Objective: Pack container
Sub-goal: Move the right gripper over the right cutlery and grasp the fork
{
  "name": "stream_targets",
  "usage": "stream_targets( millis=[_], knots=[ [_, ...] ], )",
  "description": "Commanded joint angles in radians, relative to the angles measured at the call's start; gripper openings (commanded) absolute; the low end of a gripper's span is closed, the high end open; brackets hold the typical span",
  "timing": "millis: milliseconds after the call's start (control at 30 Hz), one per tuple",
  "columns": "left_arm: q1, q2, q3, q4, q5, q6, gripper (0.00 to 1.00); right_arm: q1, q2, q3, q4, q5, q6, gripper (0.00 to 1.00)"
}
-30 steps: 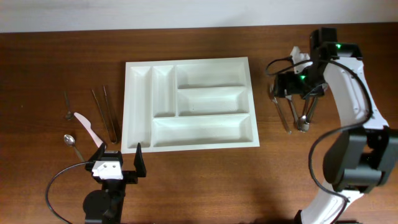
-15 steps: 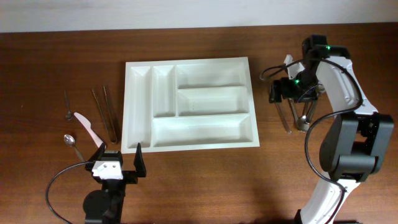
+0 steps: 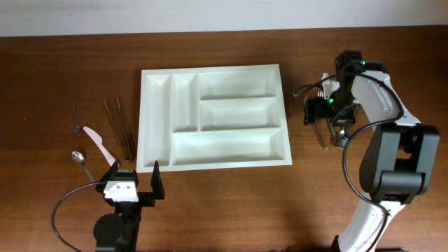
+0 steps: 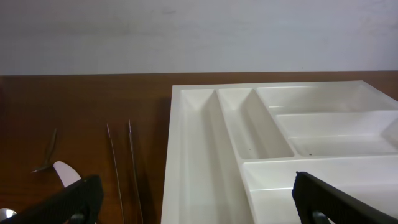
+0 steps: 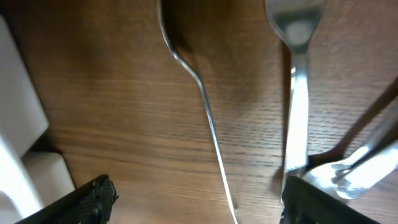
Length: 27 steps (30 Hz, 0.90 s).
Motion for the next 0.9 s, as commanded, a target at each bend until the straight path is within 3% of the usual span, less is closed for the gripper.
stream_targets(
  millis=[0,200,333,533,867],
  knots=[
    [-0.002,-0.010,-0.008,0.003,0.008,0.016,0.99,0.010,0.013,-0.046,0.011,0.013,0.013,0.88],
    [-0.002,-0.010,-0.008,0.003,0.008,0.016,0.99,0.011,0.013,-0.106,0.040,0.012,0.013,0.86],
    [-0.002,-0.010,-0.008,0.003,0.008,0.016,0.99,0.011,0.013,-0.133,0.058,0.012,0.025,0.79],
    [-0.002,-0.010,-0.008,0.003,0.008,0.016,0.99,0.011,0.013,-0.148,0.061,0.013,0.032,0.49],
    [-0.002,-0.010,-0.008,0.003,0.008,0.016,0.99,0.011,0.013,-0.170,0.068,0.013,0.043,0.12]
  ],
)
